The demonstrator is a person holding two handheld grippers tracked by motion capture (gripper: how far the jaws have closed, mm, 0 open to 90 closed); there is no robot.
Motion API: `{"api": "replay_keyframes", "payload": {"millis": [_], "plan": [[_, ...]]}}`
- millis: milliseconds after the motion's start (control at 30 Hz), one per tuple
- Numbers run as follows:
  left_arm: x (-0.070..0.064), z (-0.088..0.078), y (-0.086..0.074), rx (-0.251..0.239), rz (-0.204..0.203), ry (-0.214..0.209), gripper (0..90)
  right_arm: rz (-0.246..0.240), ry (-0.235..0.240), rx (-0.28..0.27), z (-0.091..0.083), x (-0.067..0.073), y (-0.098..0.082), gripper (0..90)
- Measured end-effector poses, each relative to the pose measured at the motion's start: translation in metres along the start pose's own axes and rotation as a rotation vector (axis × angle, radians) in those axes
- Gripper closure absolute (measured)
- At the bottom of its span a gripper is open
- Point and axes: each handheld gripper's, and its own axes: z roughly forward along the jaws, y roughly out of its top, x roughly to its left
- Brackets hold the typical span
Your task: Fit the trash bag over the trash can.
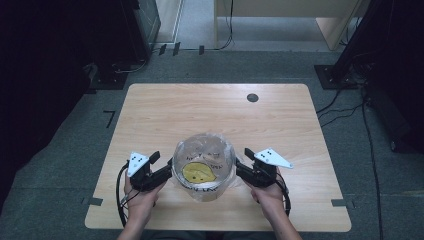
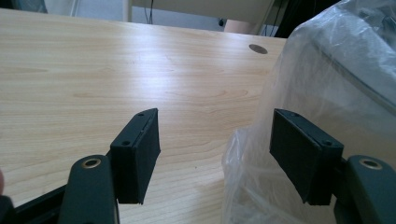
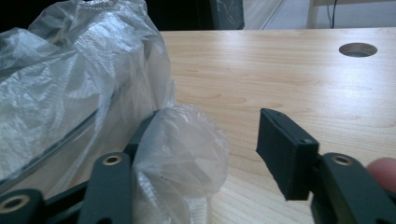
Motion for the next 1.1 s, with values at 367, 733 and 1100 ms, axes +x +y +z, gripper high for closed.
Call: {"api": "replay_keyframes", "payload": {"millis": [367, 733, 1100], "plan": [[0.006, 0.028, -0.031, 0.141, 0.038, 0.033, 75.8, -0.045, -0.080, 0.256, 0.012, -0.007, -0.021, 18.6], [0.008, 0.029, -0.042, 0.165, 0.039, 0.029, 89.6, -0.017, 0.031, 0.150, -0.007, -0.015, -0.026, 39.3], [0.009, 0.026, -0.045, 0.161, 0.053, 0.029, 90.0, 0.023, 0.037, 0.069, -0.028, -0.012, -0.021, 45.8]]}}
